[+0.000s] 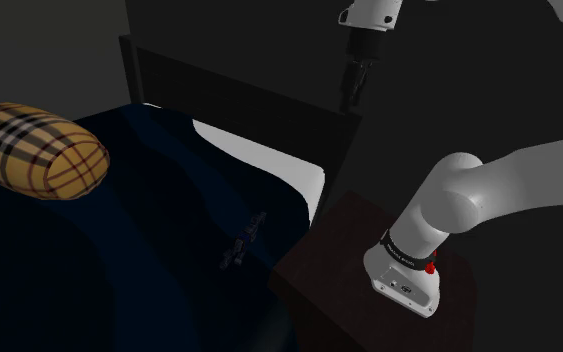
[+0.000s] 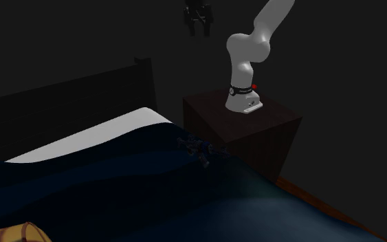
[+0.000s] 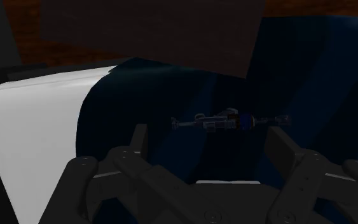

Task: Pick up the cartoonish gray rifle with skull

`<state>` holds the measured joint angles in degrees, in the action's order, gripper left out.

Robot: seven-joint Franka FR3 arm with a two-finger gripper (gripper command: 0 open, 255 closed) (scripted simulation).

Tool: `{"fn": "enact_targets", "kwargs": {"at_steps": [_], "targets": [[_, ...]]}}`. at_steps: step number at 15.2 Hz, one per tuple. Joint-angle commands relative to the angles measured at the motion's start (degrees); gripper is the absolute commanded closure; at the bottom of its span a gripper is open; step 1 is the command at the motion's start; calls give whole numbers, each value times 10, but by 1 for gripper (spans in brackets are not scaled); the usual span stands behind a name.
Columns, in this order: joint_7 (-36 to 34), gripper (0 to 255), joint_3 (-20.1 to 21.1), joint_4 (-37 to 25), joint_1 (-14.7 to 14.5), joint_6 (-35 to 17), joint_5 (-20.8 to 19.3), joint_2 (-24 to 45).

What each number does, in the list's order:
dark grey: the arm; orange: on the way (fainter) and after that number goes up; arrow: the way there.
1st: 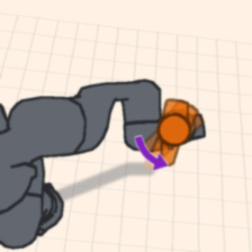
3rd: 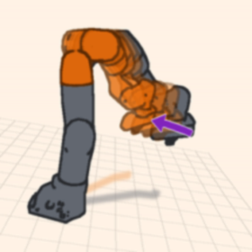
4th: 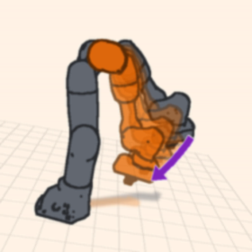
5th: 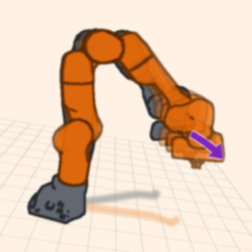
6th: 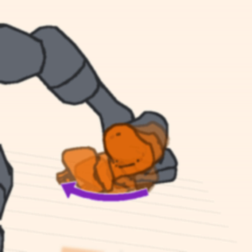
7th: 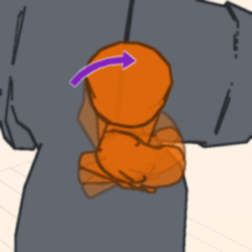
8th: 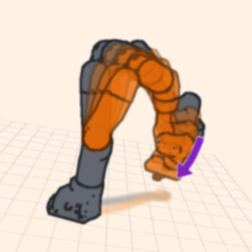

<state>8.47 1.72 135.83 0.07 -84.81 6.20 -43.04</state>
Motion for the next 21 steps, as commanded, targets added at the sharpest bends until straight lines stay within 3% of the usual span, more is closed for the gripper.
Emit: {"fn": "enact_targets", "kwargs": {"at_steps": [1, 11, 21], "targets": [[0, 0, 0, 0, 0, 0, 0, 0], [-247, 0, 102, 132, 29, -160, 122, 43], [-461, 0, 209, 185, 42, -382, 249, 201]]}}
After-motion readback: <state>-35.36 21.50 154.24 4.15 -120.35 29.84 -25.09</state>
